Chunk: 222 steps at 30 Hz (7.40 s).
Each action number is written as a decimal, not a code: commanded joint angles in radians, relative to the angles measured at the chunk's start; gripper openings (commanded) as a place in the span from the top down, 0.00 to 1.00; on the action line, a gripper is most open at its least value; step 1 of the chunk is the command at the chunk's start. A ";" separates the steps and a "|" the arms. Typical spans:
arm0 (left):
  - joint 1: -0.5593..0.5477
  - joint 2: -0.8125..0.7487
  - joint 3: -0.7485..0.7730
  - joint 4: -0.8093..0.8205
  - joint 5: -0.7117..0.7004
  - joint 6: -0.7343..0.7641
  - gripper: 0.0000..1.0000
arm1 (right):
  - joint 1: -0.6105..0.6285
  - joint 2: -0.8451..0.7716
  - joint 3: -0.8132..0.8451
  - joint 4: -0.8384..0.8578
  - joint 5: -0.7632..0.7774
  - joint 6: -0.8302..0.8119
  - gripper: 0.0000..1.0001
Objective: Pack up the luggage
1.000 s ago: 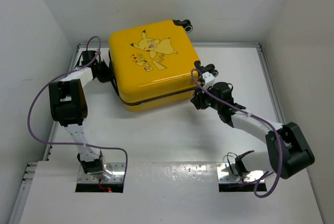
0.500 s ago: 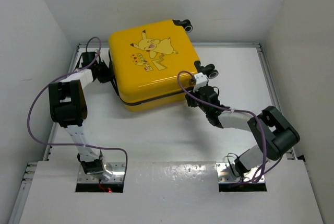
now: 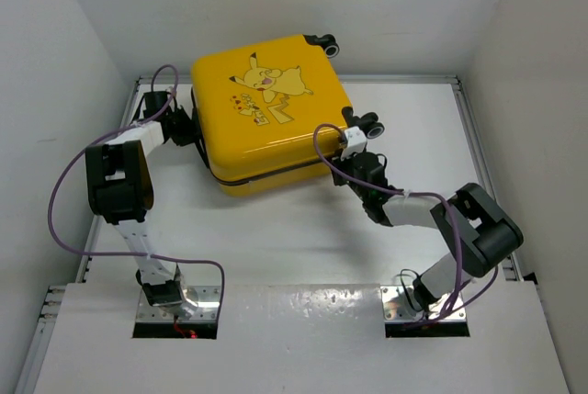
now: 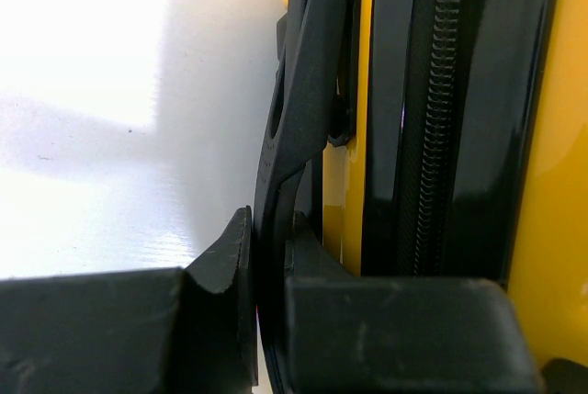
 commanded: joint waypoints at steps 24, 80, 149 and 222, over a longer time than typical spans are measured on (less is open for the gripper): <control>0.106 0.138 0.040 -0.159 -0.067 0.074 1.00 | -0.286 -0.093 -0.040 0.089 -0.021 0.010 1.00; 0.072 0.520 0.655 -0.127 0.341 0.345 0.39 | -0.498 0.954 1.180 -0.061 -0.593 0.687 0.76; 0.221 -0.593 -0.310 0.050 0.071 0.092 0.17 | -0.471 -0.041 0.185 -0.207 -0.272 0.156 0.54; 0.310 -0.713 -0.143 -0.331 0.047 0.437 0.01 | -0.125 0.083 0.871 -1.264 -0.250 -0.024 0.23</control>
